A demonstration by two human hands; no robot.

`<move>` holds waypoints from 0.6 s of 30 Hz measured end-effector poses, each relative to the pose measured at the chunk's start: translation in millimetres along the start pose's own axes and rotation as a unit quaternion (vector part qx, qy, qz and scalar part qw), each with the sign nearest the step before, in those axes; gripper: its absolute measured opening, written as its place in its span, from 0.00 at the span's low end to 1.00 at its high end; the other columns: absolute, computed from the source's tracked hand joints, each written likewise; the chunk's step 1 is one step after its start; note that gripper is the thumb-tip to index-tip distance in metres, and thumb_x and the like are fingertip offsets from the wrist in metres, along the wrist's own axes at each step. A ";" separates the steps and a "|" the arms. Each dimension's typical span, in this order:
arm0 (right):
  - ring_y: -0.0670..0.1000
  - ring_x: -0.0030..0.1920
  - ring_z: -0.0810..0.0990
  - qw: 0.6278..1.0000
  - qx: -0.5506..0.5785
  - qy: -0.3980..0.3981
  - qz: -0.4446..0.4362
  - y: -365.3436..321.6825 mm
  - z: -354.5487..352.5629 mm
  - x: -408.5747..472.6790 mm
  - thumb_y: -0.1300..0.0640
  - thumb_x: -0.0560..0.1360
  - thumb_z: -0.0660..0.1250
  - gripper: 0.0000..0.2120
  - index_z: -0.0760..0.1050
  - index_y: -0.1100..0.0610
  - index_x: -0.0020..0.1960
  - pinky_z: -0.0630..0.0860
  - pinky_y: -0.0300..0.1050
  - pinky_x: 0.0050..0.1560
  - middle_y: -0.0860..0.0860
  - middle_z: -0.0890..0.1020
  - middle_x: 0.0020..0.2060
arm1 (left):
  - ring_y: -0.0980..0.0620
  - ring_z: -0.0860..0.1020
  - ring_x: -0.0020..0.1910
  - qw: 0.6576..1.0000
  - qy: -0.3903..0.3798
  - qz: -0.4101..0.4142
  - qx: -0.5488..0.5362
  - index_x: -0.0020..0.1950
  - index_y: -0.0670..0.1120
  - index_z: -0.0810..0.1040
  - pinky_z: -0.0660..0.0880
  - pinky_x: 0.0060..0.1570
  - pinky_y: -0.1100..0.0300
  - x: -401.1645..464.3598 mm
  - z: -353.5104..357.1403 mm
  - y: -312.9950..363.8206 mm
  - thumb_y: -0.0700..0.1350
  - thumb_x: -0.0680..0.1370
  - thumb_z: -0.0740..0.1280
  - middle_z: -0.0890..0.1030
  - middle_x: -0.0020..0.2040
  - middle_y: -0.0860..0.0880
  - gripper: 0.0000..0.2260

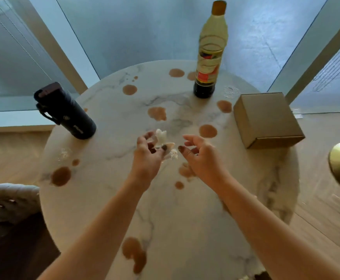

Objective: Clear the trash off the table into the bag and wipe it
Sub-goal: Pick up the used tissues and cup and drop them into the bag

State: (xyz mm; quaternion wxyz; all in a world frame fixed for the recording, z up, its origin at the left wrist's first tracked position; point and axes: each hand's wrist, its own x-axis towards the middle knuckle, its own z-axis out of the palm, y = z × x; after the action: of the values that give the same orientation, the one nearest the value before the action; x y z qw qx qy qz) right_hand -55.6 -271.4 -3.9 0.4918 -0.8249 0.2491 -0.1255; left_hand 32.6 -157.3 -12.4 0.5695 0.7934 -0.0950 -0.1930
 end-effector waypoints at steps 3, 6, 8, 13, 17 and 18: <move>0.46 0.44 0.78 0.999 0.018 -0.004 0.030 21.8 -26.7 -62.1 0.53 0.72 0.70 0.23 0.70 0.56 0.66 0.76 0.35 0.44 0.49 0.77 0.52 | 0.55 0.79 0.47 0.998 -0.035 -0.038 -0.019 0.65 0.46 0.67 0.77 0.46 0.63 -70.1 34.7 -4.3 0.40 0.75 0.69 0.78 0.55 0.46 0.20; 0.46 0.43 0.79 0.996 0.053 0.005 0.069 42.4 -58.5 -125.6 0.55 0.70 0.72 0.20 0.74 0.58 0.60 0.78 0.38 0.46 0.51 0.80 0.46 | 0.53 0.78 0.46 0.994 -0.078 -0.068 -0.025 0.61 0.45 0.70 0.75 0.45 0.64 -130.2 73.5 -5.9 0.38 0.75 0.68 0.78 0.53 0.45 0.16; 0.47 0.42 0.80 0.990 0.088 0.028 0.106 56.9 -79.8 -165.4 0.58 0.70 0.73 0.14 0.76 0.57 0.55 0.79 0.39 0.45 0.50 0.81 0.42 | 0.51 0.79 0.46 0.984 -0.135 -0.096 -0.063 0.57 0.45 0.72 0.76 0.47 0.59 -168.7 96.5 -6.7 0.37 0.76 0.65 0.79 0.52 0.43 0.11; 0.48 0.42 0.81 0.969 0.071 0.091 0.216 112.4 -113.5 -251.3 0.61 0.67 0.73 0.07 0.80 0.55 0.45 0.79 0.43 0.44 0.50 0.82 0.40 | 0.53 0.79 0.44 0.938 -0.301 -0.167 -0.030 0.52 0.49 0.78 0.75 0.44 0.62 -239.3 134.5 -22.6 0.39 0.78 0.62 0.82 0.47 0.47 0.08; 0.47 0.38 0.76 0.947 0.047 0.130 0.291 160.4 -113.0 -306.8 0.62 0.70 0.70 0.05 0.77 0.54 0.44 0.70 0.33 0.34 0.47 0.79 0.37 | 0.55 0.77 0.50 0.907 -0.372 -0.136 0.145 0.61 0.46 0.75 0.72 0.47 0.65 -271.3 156.1 -50.0 0.42 0.78 0.62 0.79 0.53 0.50 0.11; 0.48 0.38 0.76 0.940 0.043 0.135 0.312 174.0 -109.9 -316.7 0.63 0.71 0.69 0.06 0.77 0.55 0.46 0.68 0.32 0.32 0.49 0.78 0.38 | 0.56 0.76 0.51 0.896 -0.386 -0.118 0.186 0.62 0.46 0.74 0.71 0.47 0.66 -277.3 158.0 -56.1 0.43 0.79 0.62 0.78 0.55 0.52 0.12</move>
State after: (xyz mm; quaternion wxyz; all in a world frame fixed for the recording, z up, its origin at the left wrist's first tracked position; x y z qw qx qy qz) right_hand -422.8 -252.7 -90.7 0.5032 -0.6591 0.5521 -0.0869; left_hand -288.4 -172.8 -54.0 0.3037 0.7535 -0.2470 -0.5282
